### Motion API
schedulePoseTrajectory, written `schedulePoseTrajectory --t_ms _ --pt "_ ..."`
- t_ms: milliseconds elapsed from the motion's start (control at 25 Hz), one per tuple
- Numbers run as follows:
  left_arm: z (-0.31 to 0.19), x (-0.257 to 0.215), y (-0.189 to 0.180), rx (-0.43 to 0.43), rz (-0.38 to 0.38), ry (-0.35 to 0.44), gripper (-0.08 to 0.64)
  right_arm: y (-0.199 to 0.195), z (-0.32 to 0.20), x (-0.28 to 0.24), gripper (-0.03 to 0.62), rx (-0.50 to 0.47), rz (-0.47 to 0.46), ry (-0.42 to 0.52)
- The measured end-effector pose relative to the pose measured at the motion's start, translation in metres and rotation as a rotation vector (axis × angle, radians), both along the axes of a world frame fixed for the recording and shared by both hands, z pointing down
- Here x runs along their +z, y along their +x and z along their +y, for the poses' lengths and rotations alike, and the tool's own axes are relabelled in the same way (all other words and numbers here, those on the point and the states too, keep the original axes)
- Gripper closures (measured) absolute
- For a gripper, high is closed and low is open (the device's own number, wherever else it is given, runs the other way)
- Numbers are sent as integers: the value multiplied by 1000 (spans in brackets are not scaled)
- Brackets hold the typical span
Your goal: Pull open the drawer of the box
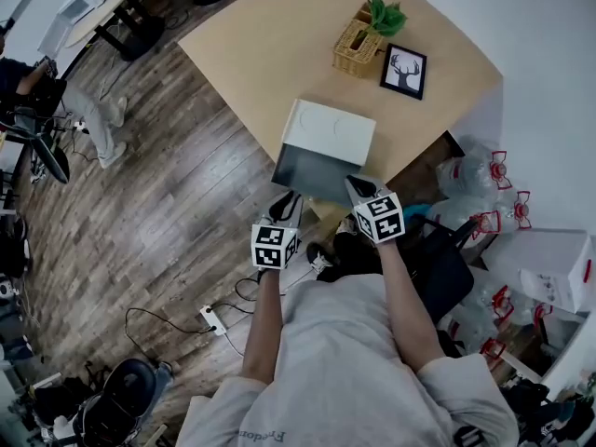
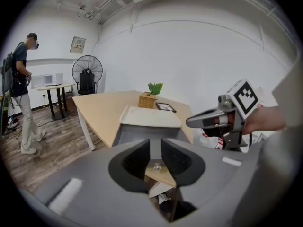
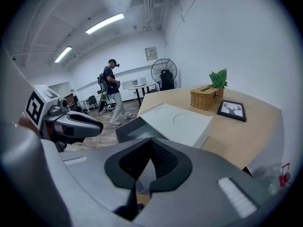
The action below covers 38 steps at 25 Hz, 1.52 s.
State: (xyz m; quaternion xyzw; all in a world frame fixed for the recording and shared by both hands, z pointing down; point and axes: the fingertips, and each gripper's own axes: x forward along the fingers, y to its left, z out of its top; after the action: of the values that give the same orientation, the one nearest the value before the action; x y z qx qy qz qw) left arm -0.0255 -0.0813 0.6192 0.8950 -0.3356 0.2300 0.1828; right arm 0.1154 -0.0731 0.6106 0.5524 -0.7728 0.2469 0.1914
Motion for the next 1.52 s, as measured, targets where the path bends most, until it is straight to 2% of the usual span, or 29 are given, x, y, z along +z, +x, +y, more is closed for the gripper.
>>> schedulePoseTrajectory --t_ms 160,360,560,720,1040,1520 --pt "16 3 -5 7 -4 -1 428 -6 22 1 591 42 -10 39" --pt "28 1 -14 1 6 7 468 -10 36 -3 591 107 -27 83" --pt "33 3 -18 15 8 16 506 -20 44 1 591 105 -37 87" --pt "27 0 -22 9 10 28 506 -25 47 5 591 104 -42 83" --pt "31 7 -26 5 -10 -2 506 -20 48 5 591 124 -51 83" --pt "37 11 -22 19 -11 -13 506 -23 55 12 591 94 -47 59"
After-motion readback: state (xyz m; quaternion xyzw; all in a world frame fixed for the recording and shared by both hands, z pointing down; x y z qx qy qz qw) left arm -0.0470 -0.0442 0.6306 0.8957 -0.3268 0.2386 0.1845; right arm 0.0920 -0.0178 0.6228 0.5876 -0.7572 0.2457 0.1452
